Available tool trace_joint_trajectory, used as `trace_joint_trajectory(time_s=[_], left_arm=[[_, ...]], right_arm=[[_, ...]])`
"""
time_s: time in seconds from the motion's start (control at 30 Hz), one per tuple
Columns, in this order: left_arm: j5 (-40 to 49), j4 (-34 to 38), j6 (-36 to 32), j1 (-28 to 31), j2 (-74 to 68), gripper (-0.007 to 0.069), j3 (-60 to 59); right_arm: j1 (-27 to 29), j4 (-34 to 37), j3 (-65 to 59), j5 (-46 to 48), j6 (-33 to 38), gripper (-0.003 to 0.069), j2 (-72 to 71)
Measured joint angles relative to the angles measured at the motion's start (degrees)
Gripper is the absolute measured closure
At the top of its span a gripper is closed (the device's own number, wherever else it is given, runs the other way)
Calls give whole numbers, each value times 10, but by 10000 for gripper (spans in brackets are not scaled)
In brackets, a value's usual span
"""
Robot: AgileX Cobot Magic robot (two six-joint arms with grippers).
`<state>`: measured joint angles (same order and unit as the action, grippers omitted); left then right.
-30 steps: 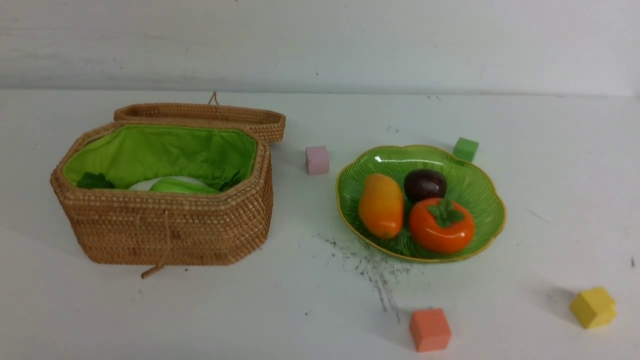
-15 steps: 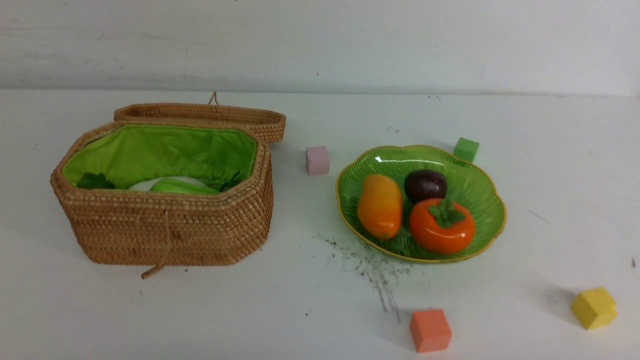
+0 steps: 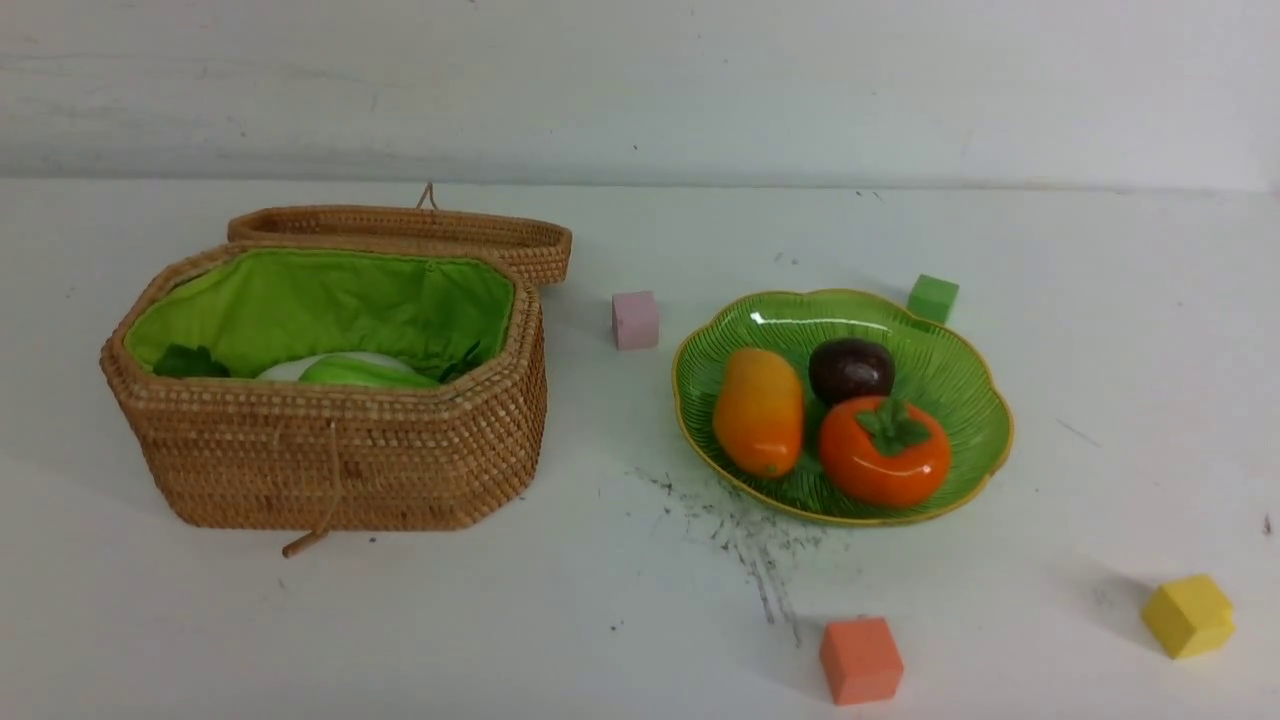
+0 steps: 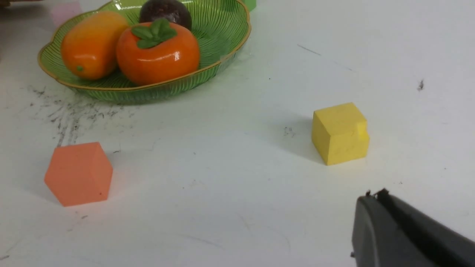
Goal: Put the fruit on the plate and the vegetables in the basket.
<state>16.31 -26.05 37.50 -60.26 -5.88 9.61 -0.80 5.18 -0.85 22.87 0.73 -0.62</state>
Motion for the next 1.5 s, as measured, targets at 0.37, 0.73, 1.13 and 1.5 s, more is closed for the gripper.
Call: trace_joint_trajectory(time_s=[0.37, 0.73, 1.13, 1.5], left_arm=[[0, -7, 0, 1, 0, 618, 0], [-82, 248, -217, 360, 46, 638, -56], [54, 323, -267, 489, 64, 638, -113], [53, 323, -253, 489, 64, 638, -113]], right_arm=[[0, 0, -1, -3, 1, 658, 0], [0, 0, -1, -3, 2, 646, 0], [0, 0, -1, -4, 2, 634, 0], [0, 0, -1, -4, 2, 622, 0]])
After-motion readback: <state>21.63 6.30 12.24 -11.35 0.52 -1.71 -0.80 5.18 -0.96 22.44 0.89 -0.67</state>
